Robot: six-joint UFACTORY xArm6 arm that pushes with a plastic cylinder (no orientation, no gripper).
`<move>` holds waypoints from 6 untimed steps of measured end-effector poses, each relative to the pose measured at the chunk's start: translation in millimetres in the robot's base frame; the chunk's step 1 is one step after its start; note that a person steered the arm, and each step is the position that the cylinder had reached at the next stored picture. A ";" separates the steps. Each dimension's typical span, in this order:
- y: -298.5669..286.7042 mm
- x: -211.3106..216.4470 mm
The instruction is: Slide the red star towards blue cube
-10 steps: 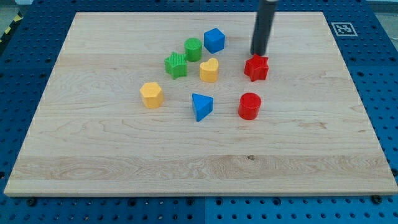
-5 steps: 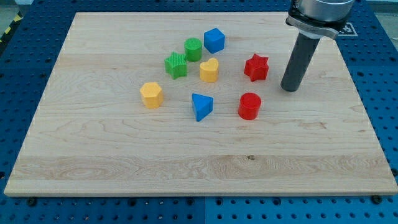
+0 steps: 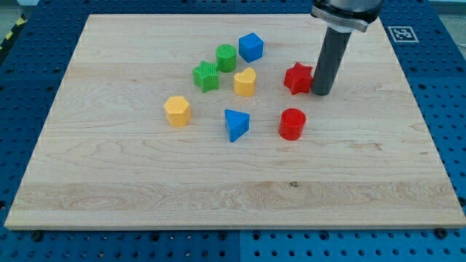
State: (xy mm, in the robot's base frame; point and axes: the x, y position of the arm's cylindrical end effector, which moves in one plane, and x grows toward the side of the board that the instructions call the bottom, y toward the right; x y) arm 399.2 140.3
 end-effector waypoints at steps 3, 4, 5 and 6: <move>-11.4 17.3; -11.4 15.6; -11.7 15.6; -11.7 14.5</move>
State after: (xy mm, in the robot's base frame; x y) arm 413.7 128.6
